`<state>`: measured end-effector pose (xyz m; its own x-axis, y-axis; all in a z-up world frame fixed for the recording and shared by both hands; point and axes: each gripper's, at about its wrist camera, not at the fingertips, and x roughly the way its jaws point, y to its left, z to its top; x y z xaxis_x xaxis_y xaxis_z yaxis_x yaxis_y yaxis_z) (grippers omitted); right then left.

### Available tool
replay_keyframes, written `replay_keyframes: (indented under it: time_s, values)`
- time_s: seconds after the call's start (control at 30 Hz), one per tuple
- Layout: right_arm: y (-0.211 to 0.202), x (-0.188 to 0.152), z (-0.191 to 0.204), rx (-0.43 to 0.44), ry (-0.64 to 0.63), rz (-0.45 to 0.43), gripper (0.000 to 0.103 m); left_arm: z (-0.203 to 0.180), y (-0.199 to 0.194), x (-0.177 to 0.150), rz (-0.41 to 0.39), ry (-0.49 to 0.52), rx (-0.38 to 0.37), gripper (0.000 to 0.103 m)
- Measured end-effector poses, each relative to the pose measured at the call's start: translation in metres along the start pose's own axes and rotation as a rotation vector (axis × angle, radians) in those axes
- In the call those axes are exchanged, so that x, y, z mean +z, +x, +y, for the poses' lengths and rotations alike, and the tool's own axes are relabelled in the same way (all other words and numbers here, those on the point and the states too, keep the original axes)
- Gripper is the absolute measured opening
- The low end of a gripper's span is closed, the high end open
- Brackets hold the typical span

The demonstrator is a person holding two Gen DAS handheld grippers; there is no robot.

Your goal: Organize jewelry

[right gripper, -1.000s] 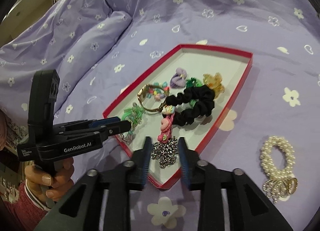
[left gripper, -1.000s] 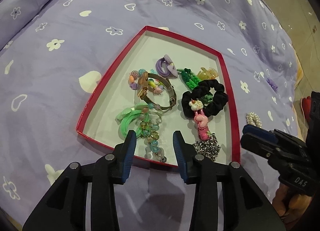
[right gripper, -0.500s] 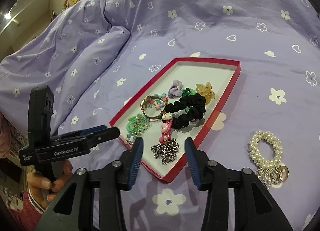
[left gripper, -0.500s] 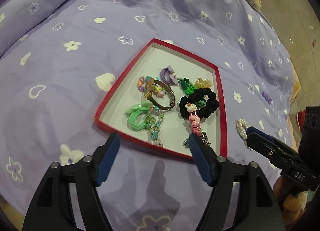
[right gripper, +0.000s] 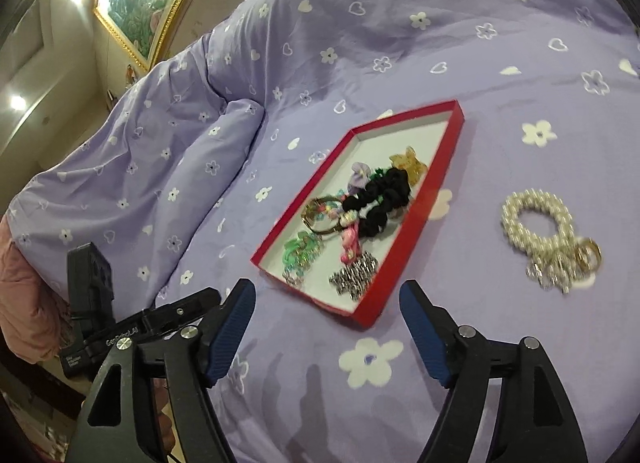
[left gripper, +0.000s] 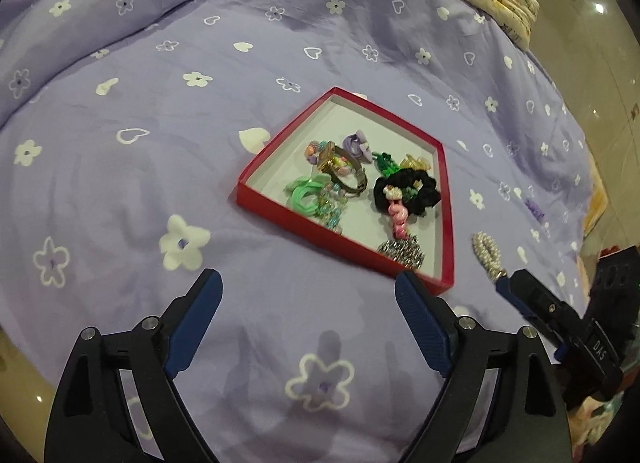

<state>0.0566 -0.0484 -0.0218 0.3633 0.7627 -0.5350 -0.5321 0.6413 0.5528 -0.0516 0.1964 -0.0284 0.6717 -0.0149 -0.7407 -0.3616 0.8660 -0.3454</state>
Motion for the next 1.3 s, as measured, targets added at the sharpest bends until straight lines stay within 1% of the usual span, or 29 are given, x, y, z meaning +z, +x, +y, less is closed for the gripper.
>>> replay_keyframes:
  time_s: [0.1, 0.17, 0.23, 0.3, 0.37, 0.43, 0.5, 0.53, 0.6, 0.63, 0.67, 0.73, 0.8, 0.9, 1.0, 1.07, 1.2, 1.3]
  values:
    - [-0.007, -0.006, 0.002, -0.015, -0.024, -0.025, 0.083, -0.002, -0.004, -0.007, -0.009, 0.021, 0.025, 0.09]
    - [-0.008, -0.01, 0.003, -0.028, -0.036, -0.015, 0.083, -0.003, -0.007, -0.011, -0.016, 0.037, 0.048, 0.091]
    - [-0.009, -0.012, 0.005, -0.082, -0.053, 0.0, 0.083, -0.005, -0.011, -0.015, -0.026, 0.051, 0.073, 0.091]
    - [-0.017, -0.014, 0.01, -0.113, -0.084, -0.027, 0.083, -0.008, -0.018, -0.018, -0.045, 0.072, 0.099, 0.091]
    - [-0.026, -0.014, 0.02, -0.155, -0.146, -0.062, 0.083, -0.013, -0.024, -0.018, -0.066, 0.095, 0.123, 0.092]
    - [-0.037, -0.009, 0.033, -0.169, -0.218, -0.093, 0.083, -0.02, -0.035, -0.013, -0.101, 0.126, 0.138, 0.092]
    - [-0.045, -0.003, 0.046, -0.199, -0.28, -0.11, 0.084, -0.026, -0.045, -0.007, -0.127, 0.154, 0.144, 0.097]
    - [-0.05, 0.001, 0.055, -0.204, -0.324, -0.123, 0.084, -0.031, -0.051, -0.003, -0.15, 0.171, 0.15, 0.102]
    - [-0.06, 0.008, 0.069, -0.195, -0.394, -0.162, 0.09, -0.036, -0.061, 0.003, -0.204, 0.191, 0.169, 0.103]
    - [-0.062, 0.01, 0.072, -0.193, -0.409, -0.173, 0.097, -0.039, -0.064, 0.005, -0.228, 0.201, 0.181, 0.103]
    - [-0.064, 0.011, 0.075, -0.188, -0.422, -0.184, 0.101, -0.04, -0.063, 0.007, -0.239, 0.212, 0.196, 0.103]
    - [-0.062, 0.01, 0.077, -0.197, -0.437, -0.19, 0.101, -0.04, -0.058, 0.007, -0.246, 0.221, 0.211, 0.103]
    - [-0.053, 0.005, 0.072, -0.214, -0.437, -0.178, 0.101, -0.04, -0.054, 0.002, -0.245, 0.222, 0.215, 0.103]
    - [-0.038, -0.007, 0.06, -0.226, -0.408, -0.157, 0.101, -0.036, -0.042, -0.009, -0.233, 0.223, 0.227, 0.103]
    - [-0.026, -0.019, 0.051, -0.234, -0.389, -0.126, 0.101, -0.036, -0.031, -0.02, -0.214, 0.235, 0.254, 0.103]
    - [-0.022, -0.023, 0.047, -0.232, -0.382, -0.108, 0.101, -0.036, -0.028, -0.027, -0.217, 0.239, 0.26, 0.103]
    - [-0.022, -0.029, 0.044, -0.237, -0.378, -0.119, 0.101, -0.037, -0.028, -0.037, -0.241, 0.248, 0.27, 0.103]
    - [-0.02, -0.032, 0.037, -0.235, -0.353, -0.108, 0.101, -0.037, -0.027, -0.04, -0.236, 0.244, 0.26, 0.103]
